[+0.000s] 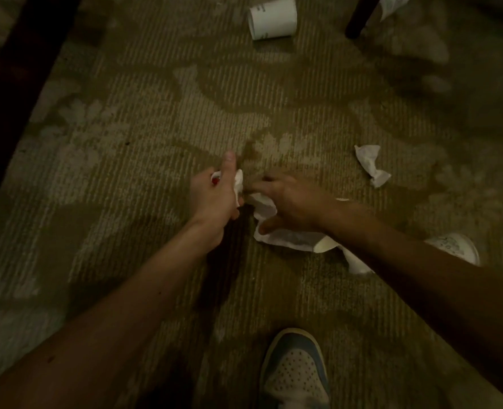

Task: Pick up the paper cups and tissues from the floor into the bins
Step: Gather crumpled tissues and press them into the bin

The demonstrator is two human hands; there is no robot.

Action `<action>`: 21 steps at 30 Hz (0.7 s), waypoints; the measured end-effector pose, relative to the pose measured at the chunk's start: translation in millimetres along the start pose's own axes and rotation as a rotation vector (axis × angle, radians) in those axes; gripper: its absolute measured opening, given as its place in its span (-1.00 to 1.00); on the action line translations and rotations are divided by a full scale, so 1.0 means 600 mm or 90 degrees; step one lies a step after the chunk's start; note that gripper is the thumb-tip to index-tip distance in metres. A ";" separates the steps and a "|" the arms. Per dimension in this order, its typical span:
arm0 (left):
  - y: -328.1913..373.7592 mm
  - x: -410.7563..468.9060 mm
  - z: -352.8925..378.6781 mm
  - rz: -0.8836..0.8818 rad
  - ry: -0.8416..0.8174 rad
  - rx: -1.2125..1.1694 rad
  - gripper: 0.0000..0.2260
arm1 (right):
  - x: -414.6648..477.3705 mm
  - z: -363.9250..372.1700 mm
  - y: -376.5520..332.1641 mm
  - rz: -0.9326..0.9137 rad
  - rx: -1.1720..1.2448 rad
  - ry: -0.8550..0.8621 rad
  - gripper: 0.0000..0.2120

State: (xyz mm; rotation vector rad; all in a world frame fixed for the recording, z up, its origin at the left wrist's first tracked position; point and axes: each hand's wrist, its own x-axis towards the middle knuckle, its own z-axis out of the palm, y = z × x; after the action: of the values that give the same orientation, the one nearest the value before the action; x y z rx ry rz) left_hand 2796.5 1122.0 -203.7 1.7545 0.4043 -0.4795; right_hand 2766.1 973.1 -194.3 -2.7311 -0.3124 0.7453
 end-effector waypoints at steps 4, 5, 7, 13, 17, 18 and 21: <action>-0.001 -0.006 0.007 -0.021 -0.033 -0.013 -0.57 | 0.025 0.003 0.000 0.029 -0.077 -0.044 -0.50; -0.001 -0.005 0.005 -0.021 -0.035 -0.017 -0.57 | 0.027 0.006 0.002 0.031 -0.061 -0.047 -0.56; -0.002 -0.001 0.001 -0.020 -0.037 -0.031 -0.55 | 0.029 0.010 0.010 0.030 0.025 -0.027 -0.68; -0.011 0.001 -0.009 -0.038 -0.021 -0.041 -0.52 | 0.025 0.005 0.030 0.052 0.224 0.050 -0.95; -0.005 -0.007 -0.004 -0.069 -0.043 -0.077 -0.52 | 0.016 -0.013 0.035 0.180 0.588 0.167 -0.89; -0.002 -0.009 -0.002 -0.082 -0.045 -0.097 -0.55 | 0.013 -0.018 0.034 0.190 0.666 0.187 -0.87; 0.005 -0.016 0.008 -0.125 -0.077 -0.153 -0.54 | 0.007 -0.029 0.024 0.198 0.881 0.210 -0.85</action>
State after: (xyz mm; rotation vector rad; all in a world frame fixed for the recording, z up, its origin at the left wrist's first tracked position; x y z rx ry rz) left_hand 2789.6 1116.2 -197.2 1.4525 0.5293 -0.6464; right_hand 2780.6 956.8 -187.0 -1.4993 0.5365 0.3132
